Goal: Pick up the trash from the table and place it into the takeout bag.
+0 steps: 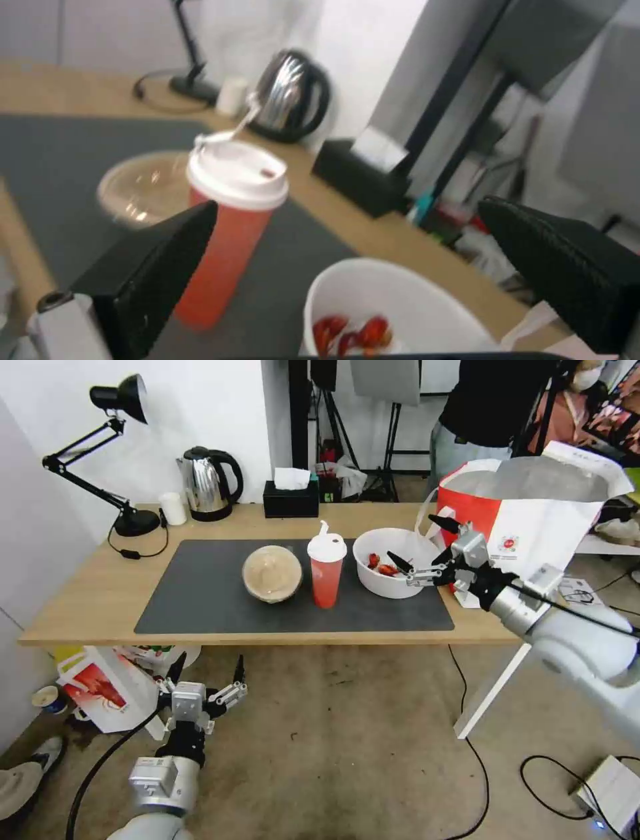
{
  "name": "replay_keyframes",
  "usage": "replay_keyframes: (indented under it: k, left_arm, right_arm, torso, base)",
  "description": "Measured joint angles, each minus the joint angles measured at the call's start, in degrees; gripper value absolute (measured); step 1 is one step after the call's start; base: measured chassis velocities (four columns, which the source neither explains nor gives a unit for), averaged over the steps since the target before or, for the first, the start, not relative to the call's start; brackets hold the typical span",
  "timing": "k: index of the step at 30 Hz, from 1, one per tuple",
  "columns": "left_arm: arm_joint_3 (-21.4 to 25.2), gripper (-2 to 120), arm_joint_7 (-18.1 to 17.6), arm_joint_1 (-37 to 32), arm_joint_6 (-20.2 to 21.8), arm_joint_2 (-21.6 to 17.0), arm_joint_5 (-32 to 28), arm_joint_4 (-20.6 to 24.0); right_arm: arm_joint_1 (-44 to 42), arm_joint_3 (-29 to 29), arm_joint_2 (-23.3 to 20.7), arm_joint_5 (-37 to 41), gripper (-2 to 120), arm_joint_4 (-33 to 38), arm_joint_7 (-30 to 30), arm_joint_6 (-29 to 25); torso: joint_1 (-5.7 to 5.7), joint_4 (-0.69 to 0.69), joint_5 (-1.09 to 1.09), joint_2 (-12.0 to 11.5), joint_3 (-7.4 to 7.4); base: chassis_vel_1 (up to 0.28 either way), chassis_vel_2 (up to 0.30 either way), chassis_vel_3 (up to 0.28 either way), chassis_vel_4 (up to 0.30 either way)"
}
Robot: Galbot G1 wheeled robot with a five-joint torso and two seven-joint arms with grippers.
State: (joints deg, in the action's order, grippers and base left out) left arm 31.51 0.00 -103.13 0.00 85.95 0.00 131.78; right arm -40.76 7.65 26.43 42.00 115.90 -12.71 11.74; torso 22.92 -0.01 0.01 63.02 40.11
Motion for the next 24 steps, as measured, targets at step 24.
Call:
replay_keyframes:
  k: [24]
  left_arm:
    - [0.0,100,0.0,0.0,0.0,0.0,0.0,0.0]
  right_arm:
    - [28.3,-19.2,0.7,9.8,100,-13.0,-9.6,27.1]
  torso:
    - [0.0,0.0,0.0,0.0,0.0]
  base:
    - [0.0,0.0,0.0,0.0]
